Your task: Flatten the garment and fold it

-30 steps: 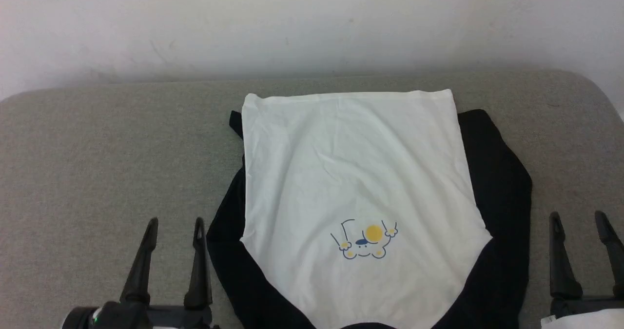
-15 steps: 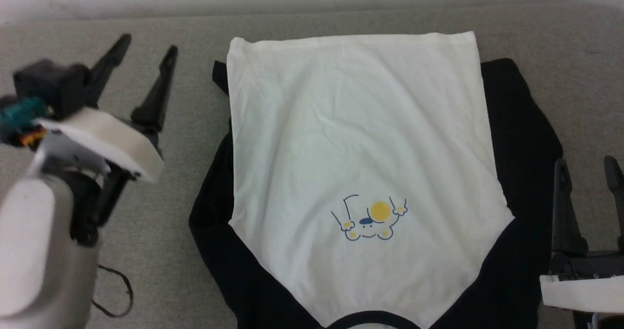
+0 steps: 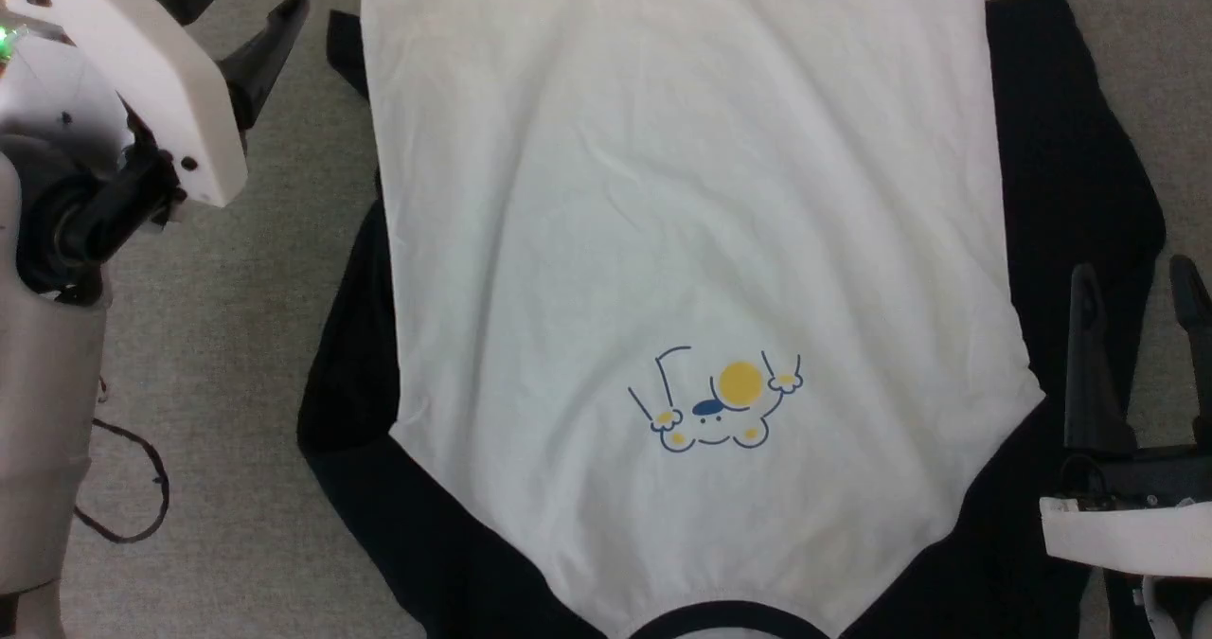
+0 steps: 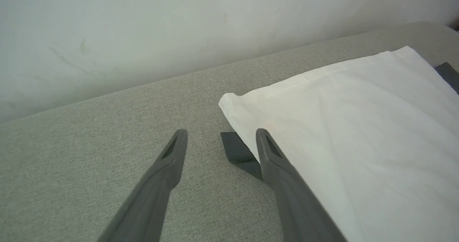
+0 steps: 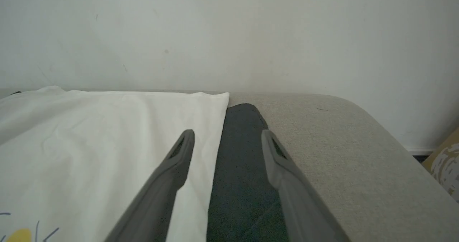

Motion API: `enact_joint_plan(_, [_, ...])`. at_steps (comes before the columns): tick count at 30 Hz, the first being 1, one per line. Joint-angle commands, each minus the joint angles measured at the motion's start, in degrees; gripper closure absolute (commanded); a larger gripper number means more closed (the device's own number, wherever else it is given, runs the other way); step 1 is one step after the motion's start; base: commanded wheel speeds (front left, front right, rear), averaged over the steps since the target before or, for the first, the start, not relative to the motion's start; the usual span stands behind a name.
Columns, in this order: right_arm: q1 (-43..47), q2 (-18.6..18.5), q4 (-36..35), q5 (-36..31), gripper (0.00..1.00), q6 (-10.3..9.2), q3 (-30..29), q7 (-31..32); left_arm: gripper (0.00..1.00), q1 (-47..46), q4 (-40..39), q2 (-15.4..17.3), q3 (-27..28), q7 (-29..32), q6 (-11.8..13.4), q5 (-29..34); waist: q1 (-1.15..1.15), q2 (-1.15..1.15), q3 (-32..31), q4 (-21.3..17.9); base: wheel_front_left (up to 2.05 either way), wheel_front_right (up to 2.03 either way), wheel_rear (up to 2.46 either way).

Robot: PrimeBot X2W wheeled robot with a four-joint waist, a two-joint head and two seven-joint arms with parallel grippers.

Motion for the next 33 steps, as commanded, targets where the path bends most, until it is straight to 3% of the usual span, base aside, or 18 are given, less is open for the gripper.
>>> enact_joint_plan(1, [-1.2, 0.1, -0.1, -0.1, 0.0, -0.04, -0.1, -0.4, 0.0, -1.1, 0.7, 0.1, -0.4, 0.6, -0.4, -0.8, -0.01, 0.0, 2.8, -1.4, 0.0, 0.0, 0.0])
enact_joint_plan(17, [-2.2, 0.1, -0.4, -0.6, 0.0, -0.04, -0.4, 0.0, 0.0, -2.5, 5.1, 0.8, -2.5, 1.0, -0.4, -3.1, -0.01, 0.0, 5.0, -1.9, 0.0, 0.0, 0.0])
enact_joint_plan(31, [-2.7, 0.1, -0.2, -0.5, 0.0, -0.04, -0.8, 0.3, 0.02, -3.3, 6.0, -0.6, -3.2, 1.5, -0.4, -6.7, -0.01, 0.0, 7.4, -2.6, 0.0, 0.0, 0.0])
enact_joint_plan(32, [-2.8, 0.1, -0.2, -0.5, 0.0, -0.04, -0.8, 0.3, 0.53, -3.3, 5.9, -0.4, -3.6, 1.7, -0.4, -6.7, -0.01, 0.0, 7.5, -2.6, 0.0, 0.0, 0.0])
enact_joint_plan(33, [-2.9, 0.1, -0.1, -0.5, 0.0, -0.04, -0.8, 0.3, 0.91, -3.3, 5.7, -0.1, -4.1, 1.7, -0.4, -6.7, -0.01, 0.0, 7.6, -2.7, 0.0, 0.0, 0.0])
